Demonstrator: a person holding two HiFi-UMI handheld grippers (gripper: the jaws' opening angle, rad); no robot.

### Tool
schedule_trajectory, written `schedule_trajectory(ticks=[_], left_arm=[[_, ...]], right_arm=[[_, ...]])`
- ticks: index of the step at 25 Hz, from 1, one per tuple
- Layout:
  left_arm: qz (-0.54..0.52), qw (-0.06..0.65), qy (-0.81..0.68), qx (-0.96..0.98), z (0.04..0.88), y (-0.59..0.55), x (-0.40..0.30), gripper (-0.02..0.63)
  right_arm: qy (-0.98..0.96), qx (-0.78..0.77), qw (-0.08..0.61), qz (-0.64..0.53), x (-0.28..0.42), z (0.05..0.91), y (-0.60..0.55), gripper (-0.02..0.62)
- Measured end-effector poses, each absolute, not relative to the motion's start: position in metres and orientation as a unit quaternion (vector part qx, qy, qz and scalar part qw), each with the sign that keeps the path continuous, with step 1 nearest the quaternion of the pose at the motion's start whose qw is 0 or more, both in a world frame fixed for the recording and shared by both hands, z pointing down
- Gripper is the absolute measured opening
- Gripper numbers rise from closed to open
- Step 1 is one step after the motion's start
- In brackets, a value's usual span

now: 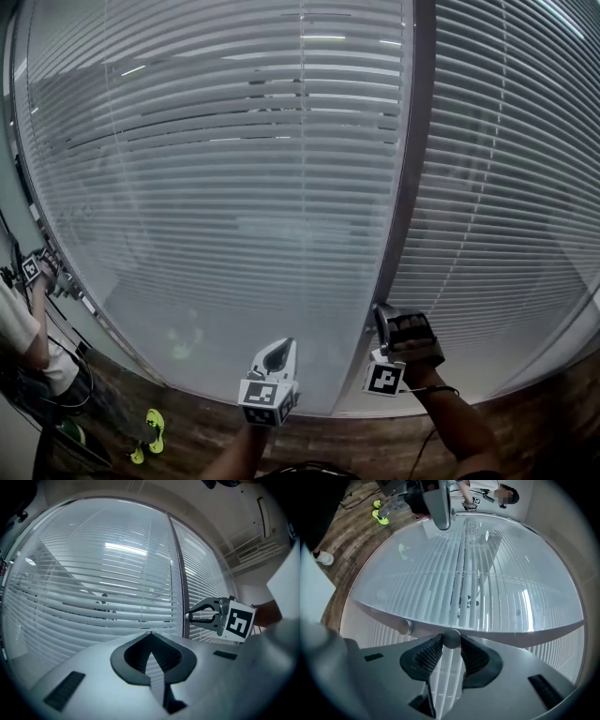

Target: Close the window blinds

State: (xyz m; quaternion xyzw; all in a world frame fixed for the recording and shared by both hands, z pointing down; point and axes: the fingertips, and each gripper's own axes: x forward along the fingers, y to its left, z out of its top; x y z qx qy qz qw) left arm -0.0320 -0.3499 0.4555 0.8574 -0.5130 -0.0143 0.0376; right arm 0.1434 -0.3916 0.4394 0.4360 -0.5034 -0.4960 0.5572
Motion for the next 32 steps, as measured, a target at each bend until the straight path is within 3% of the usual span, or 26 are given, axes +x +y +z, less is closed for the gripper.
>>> schedule_trajectory(ticks=[7,16,19,26,32], left_arm=[[-0.011,0.036,-0.504,0.863,0.463,-0.347,-0.03,0.0],[-0.02,0.04,-0.513,0.857,0.457,-0.342,-0.03,0.0],[-0.017,0.041,-0.509,0.86,0.457,-0.339,-0.028,0.0],[-0.013,0.039,-0.515,0.856,0.456,-0.336,-0.035,0.0],[-0.017,0.035,-0.513,0.858,0.453,-0.335,-0.032,0.0]], right_arm=[[-0.515,0.465,0.533,-0.483,0.151,0.438,-0.392,0.126],[-0.729,0.642,0.175,-0.16,0.157,0.427,-0.378,0.133],[-0.738,0.661,0.1,-0.094,0.161,0.424,-0.377,0.133],[-0.744,0.667,0.036,-0.027,0.163,0.423,-0.385,0.133],[-0.713,0.699,0.051,-0.021,0.167,0.425,-0.39,0.132]])
